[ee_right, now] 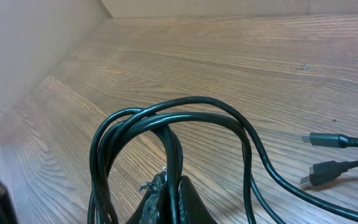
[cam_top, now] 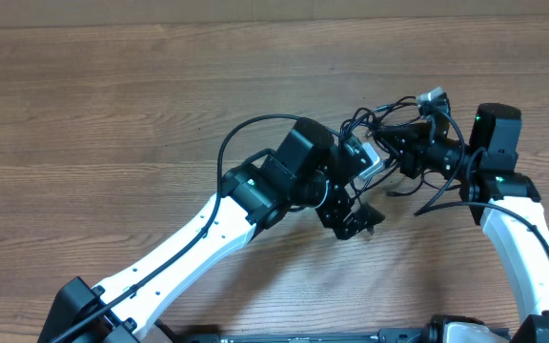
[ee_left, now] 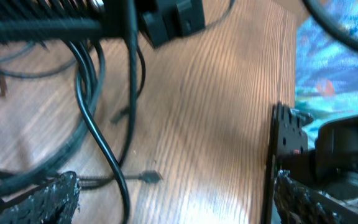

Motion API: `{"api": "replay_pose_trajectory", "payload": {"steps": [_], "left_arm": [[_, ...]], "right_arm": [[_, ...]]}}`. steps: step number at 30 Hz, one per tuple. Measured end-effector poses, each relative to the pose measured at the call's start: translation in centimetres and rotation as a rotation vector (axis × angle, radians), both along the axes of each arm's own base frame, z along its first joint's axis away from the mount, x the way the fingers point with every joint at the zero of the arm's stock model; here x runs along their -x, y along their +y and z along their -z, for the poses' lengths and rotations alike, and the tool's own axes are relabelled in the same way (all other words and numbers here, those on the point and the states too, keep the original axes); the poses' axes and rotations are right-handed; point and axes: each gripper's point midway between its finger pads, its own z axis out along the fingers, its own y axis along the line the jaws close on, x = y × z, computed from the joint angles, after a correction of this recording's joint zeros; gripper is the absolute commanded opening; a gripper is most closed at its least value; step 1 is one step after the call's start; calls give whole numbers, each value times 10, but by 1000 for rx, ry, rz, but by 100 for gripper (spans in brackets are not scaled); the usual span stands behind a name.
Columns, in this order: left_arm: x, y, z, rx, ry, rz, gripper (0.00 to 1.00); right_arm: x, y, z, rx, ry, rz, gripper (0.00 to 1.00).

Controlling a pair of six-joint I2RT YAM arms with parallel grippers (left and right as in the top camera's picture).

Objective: Untangle cables

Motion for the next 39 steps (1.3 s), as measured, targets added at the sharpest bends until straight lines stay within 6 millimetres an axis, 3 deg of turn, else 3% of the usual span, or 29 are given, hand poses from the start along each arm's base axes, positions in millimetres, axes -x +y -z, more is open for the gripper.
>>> {"api": "replay_pose_trajectory", "payload": {"steps": [5,14,22,29,34,39], "left_arm": [[9,8,18,-102,-7,1,100],[-8,23,31,-211,-90,-72,100],[-13,13,30,-176,-107,-61,95],[-12,2,37,-148,-96,-13,99],[-10,1,41,-149,-90,0,80],[-9,-5,53,-147,-66,27,78]], "right_arm": [[-1,-1,1,7,2,11,4],[-4,-2,-2,6,-11,17,4],[-4,-2,-2,0,-4,24,4],[-4,-2,-2,-1,-5,25,4],[-5,-2,-2,-1,-6,24,4],[-5,-2,-2,-2,-4,26,4]]}}
